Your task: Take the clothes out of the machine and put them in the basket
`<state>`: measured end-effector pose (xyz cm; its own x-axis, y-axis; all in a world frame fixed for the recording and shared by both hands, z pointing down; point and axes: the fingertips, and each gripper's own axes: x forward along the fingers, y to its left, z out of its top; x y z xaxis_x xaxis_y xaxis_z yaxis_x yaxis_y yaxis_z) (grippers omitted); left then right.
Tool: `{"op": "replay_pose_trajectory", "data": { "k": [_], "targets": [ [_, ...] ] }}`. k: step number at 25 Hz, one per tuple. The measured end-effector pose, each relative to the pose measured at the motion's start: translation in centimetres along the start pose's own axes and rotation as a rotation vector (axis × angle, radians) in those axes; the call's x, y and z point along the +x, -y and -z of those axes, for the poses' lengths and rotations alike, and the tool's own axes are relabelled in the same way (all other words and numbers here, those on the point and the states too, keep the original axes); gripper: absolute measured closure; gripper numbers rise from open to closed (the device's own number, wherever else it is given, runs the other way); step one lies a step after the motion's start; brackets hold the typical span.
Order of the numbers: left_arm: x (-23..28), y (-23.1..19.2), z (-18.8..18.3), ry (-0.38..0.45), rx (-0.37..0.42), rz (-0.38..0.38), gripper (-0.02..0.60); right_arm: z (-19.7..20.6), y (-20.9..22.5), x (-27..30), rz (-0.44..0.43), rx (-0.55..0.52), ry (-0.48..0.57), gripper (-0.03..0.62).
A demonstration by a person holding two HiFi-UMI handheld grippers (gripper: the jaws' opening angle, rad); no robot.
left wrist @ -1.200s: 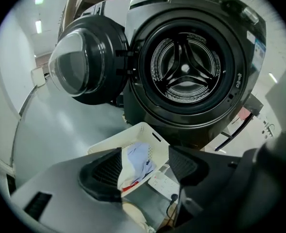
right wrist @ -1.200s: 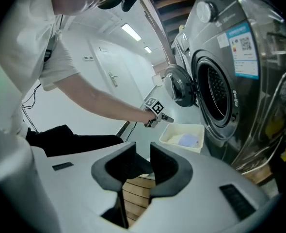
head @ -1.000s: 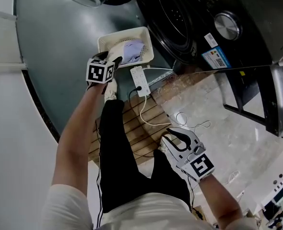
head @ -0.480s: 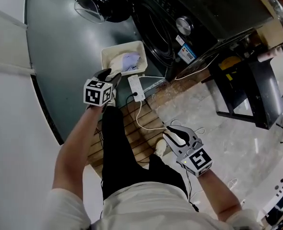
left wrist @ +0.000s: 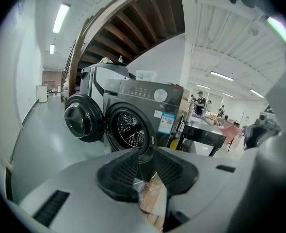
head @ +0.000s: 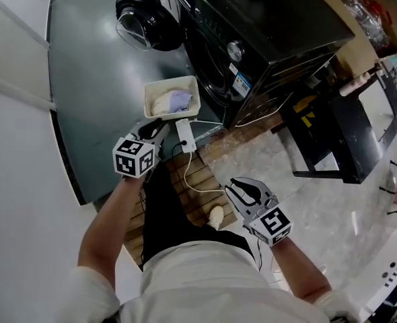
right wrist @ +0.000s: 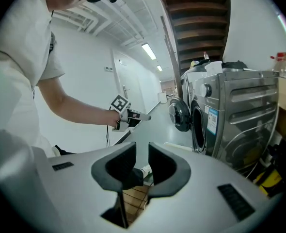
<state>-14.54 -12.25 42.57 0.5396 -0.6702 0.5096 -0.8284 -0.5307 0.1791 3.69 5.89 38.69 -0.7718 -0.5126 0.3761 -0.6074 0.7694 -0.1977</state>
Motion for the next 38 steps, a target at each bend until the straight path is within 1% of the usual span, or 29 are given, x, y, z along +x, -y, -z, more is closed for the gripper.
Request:
{"op": "replay_pose_trajectory", "data": {
  "k": [2, 8, 11, 16, 21, 23, 25, 28, 32, 38],
  "targets": [
    [-1.7, 2.2, -0.8, 0.033, -0.011, 0.008, 0.506, -0.6, -0.2, -1.1, 0.009, -0.004, 0.01, 0.514],
    [-7.0, 9.1, -2.4, 0.096, 0.009, 0.075, 0.57, -1.1, -1.9, -4.1, 0.01, -0.031, 0.043, 0.514],
    [-9.4, 12.1, -2.9, 0.13, -0.006, 0.112, 0.583, -1.7, -2.2, -5.5, 0.029, -0.034, 0.069, 0.514],
    [-12.2, 16.7, -2.5, 0.096, 0.068, 0.157, 0.583, -2.0, -2.9, -7.8, 0.045, -0.013, 0.086, 0.514],
    [-13.9, 20.5, -1.4, 0.059, 0.107, 0.213, 0.583, -2.8, -3.5, -9.2, 0.047, -0.011, 0.103, 0.514],
    [-14.2, 21.8, -0.5, 0.041, 0.115, 0.229, 0.583, -2.7, -3.8, -9.3, 0.039, -0.016, 0.1, 0.514],
    [-14.6, 22.8, 0.5, 0.024, 0.108, 0.244, 0.583, -2.8, -4.3, -9.5, 0.027, -0.016, 0.103, 0.516],
    [-15.1, 23.6, 1.8, 0.009, 0.095, 0.243, 0.583, -2.8, -5.0, -9.9, 0.01, -0.012, 0.11, 0.516],
    [-15.6, 23.8, 2.3, 0.014, 0.088, 0.219, 0.583, -2.5, -5.3, -10.3, -0.011, -0.021, 0.105, 0.516],
    [-16.2, 24.4, 2.7, 0.027, 0.074, 0.22, 0.583, -2.4, -6.2, -10.6, -0.02, -0.03, 0.113, 0.519]
  ]
}}
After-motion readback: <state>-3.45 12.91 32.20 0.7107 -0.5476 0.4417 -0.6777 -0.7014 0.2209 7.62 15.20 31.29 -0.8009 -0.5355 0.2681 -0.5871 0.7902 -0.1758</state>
